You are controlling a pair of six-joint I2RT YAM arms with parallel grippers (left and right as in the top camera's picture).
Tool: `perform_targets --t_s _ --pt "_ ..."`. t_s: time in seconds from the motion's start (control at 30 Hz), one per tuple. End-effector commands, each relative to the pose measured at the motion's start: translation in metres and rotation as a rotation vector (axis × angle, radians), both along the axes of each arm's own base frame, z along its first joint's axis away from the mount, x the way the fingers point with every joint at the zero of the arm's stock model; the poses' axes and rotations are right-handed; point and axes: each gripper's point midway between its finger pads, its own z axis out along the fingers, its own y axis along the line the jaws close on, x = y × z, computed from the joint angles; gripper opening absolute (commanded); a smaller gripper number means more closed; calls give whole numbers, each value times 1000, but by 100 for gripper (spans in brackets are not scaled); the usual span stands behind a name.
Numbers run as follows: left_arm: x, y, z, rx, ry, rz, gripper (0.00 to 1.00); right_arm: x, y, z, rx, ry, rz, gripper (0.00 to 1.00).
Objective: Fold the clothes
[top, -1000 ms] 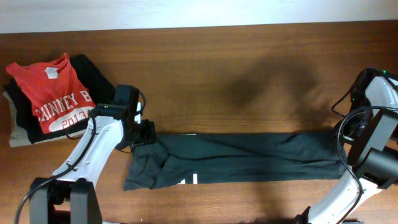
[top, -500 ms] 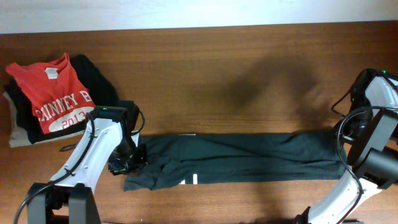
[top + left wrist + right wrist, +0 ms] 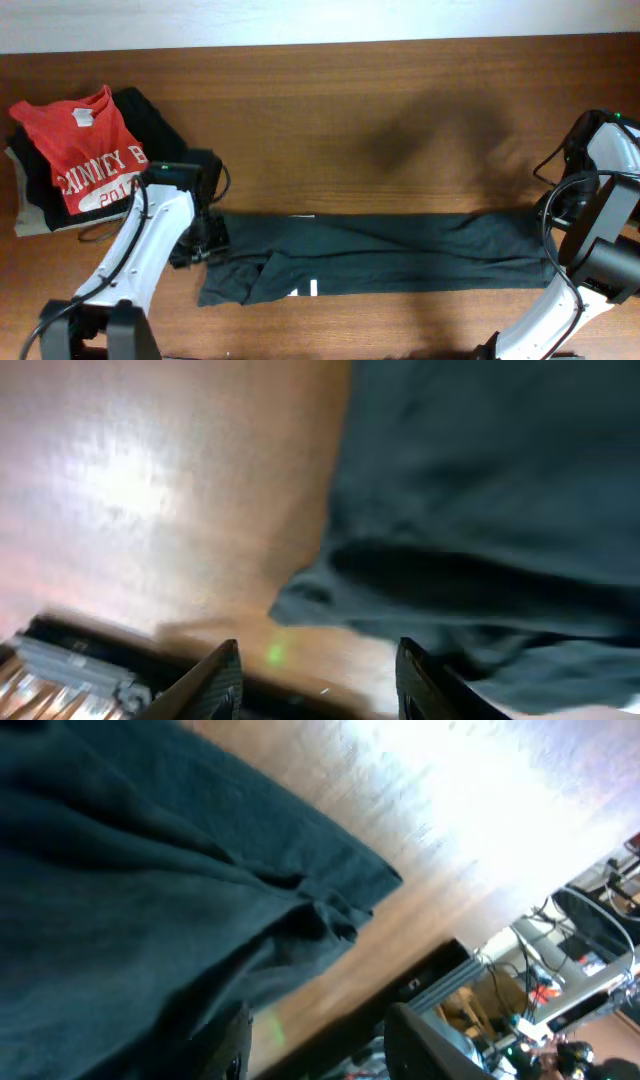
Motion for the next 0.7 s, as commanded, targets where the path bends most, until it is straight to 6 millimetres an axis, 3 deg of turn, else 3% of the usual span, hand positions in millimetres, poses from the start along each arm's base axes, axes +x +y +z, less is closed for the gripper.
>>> perform_targets --t_s 0.0,0.07,0.13,0.4,0.57,0.67 --pt "38 -31 32 -181 -208 20 46 11 -7 -1 -4 -66 59 54" --pt "44 -43 30 -224 -226 5 45 23 -6 -6 34 -121 108 54" --pt "38 -49 16 -224 -191 -18 45 39 5 -13 131 -211 153 55" --pt "12 -53 -57 -265 -164 -40 45 43 12 -13 175 -235 153 55" --pt "41 -57 -87 -285 -309 -148 45 39 14 -12 193 -222 171 55" --pt "48 -59 -110 -288 -290 -144 45 39 14 -12 194 -219 170 55"
